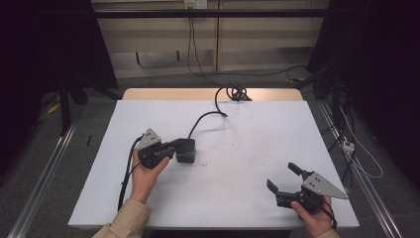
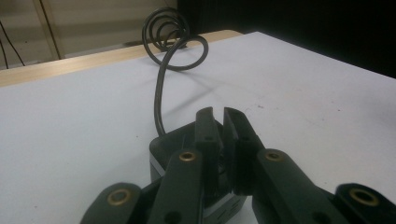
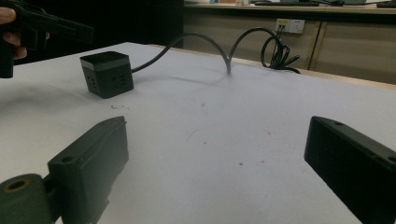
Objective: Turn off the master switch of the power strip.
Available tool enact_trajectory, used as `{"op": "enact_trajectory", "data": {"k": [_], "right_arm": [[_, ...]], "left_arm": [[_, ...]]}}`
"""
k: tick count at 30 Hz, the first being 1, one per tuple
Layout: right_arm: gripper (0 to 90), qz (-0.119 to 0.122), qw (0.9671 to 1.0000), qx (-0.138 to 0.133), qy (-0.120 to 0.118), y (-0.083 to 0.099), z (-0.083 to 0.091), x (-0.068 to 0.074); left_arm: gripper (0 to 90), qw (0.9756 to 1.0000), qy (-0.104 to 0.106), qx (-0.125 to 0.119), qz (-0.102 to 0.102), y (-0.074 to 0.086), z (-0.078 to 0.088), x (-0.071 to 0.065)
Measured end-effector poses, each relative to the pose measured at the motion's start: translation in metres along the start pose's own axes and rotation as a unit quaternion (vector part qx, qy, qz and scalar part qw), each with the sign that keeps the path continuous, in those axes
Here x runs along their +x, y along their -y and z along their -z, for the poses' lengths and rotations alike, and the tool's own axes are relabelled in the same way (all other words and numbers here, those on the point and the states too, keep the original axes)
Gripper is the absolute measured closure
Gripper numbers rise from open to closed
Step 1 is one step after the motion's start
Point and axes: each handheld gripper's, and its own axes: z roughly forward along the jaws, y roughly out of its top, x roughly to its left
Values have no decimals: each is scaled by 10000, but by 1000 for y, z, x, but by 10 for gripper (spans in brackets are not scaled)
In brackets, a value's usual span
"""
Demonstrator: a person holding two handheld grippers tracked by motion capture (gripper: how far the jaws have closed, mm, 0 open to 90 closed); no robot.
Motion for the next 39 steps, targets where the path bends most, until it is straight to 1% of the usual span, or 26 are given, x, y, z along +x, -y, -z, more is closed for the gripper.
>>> {"op": "enact_trajectory", "data": {"k": [5, 14, 15, 20, 24, 26, 29, 39], "right_arm": [[57, 0, 10000, 0, 0, 0, 0, 0], [57, 1, 10000, -6, -6, 0, 0, 0], [57, 0, 10000, -5, -5, 0, 0, 0], [56, 0, 10000, 2, 5, 0, 0, 0], [57, -7, 10000, 2, -3, 0, 0, 0], [57, -4, 10000, -3, -4, 0, 0, 0], [56, -2, 10000, 3, 1, 0, 0, -1], [57, 0, 10000, 0, -11, 0, 0, -1]], "left_arm": [[853, 10000, 13, 12, 26, 0, 0, 0], [874, 10000, 36, 57, 14, 0, -3, 0], [879, 9999, 31, 96, -11, 0, -3, 0], [900, 9999, 45, 117, 44, 0, -4, 1], [900, 9999, 42, 163, 22, -1, -5, 0], [900, 9998, 82, 179, 58, -2, -6, -2], [900, 9998, 86, 197, 41, -3, -6, -2], [900, 9996, 97, 248, 84, -1, -8, -2]]}}
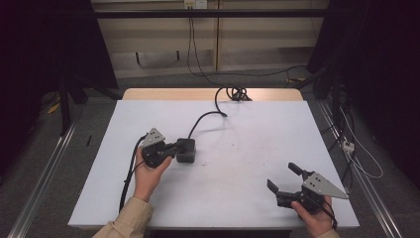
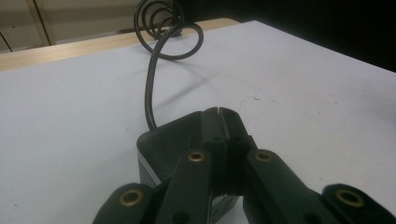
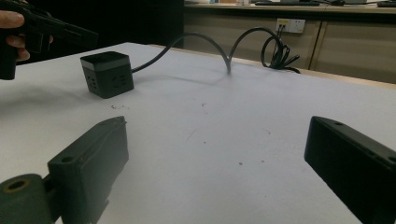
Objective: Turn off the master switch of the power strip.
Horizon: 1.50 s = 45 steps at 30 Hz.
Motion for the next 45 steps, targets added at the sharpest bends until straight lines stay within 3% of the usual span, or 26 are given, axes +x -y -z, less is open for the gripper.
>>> {"op": "enact_trajectory", "data": {"k": [45], "right_arm": [[52, -62, 10000, -33, -62, 0, 0, 0]], "left_arm": [[900, 9998, -37, 181, -6, 3, -5, -1]]}}
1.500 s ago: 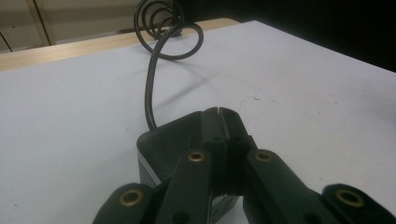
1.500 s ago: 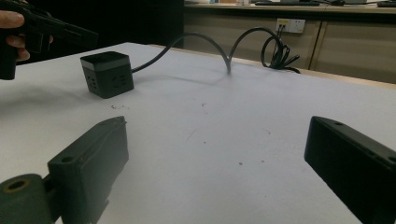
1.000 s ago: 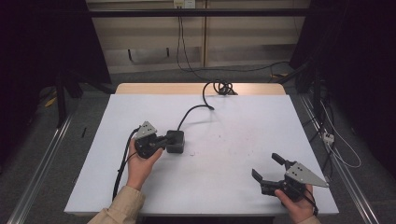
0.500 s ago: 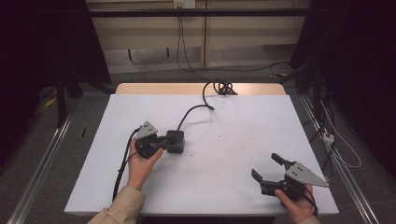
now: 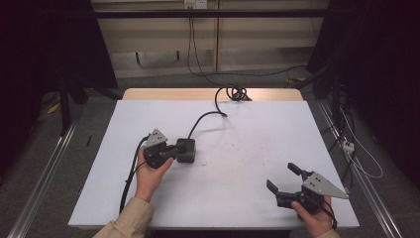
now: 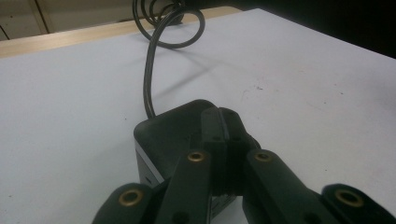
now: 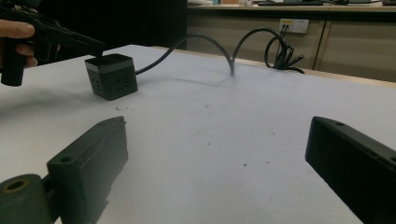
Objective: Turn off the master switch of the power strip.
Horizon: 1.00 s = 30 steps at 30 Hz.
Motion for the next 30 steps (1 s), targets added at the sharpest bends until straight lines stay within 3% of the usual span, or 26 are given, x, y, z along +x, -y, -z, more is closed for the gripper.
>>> {"op": "enact_trajectory", "data": {"k": [28, 30], "right_arm": [[52, 16, 10000, 5, -10, 0, 1, 1], [52, 15, 10000, 5, -10, 0, 1, 1]], "left_arm": [[900, 9998, -149, 111, -31, 1, -2, 0], [900, 9997, -188, 127, -103, 0, -2, -1]]}}
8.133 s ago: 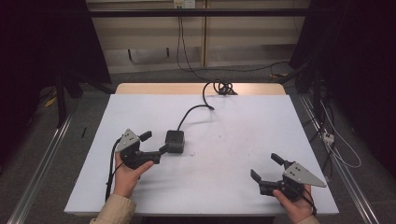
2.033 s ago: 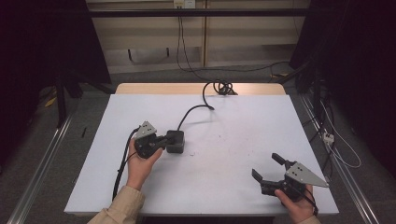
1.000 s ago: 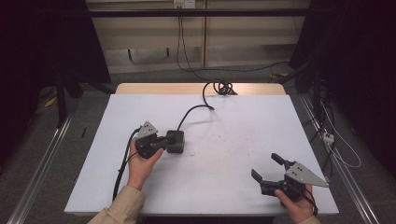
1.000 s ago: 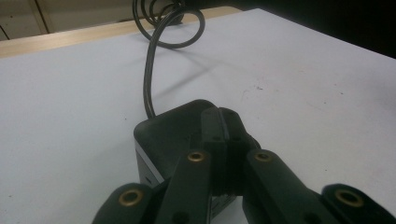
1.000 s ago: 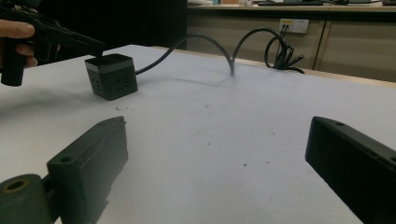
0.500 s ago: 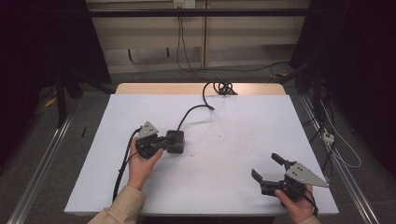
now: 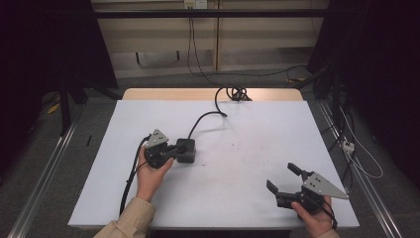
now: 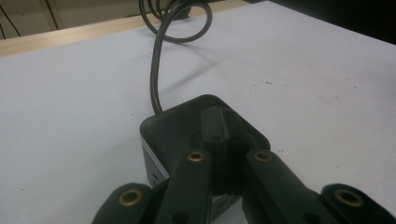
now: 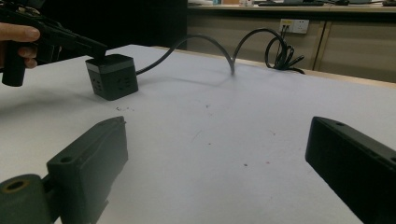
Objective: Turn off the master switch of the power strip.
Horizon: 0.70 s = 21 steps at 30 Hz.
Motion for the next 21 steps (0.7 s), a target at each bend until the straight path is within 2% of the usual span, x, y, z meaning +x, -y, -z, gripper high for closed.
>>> {"op": "enact_trajectory", "data": {"k": [21], "right_arm": [[51, -15, 10000, 1, 2, 0, 0, 1]], "left_arm": [[900, 9999, -28, 12, 120, 0, 0, 0]]}}
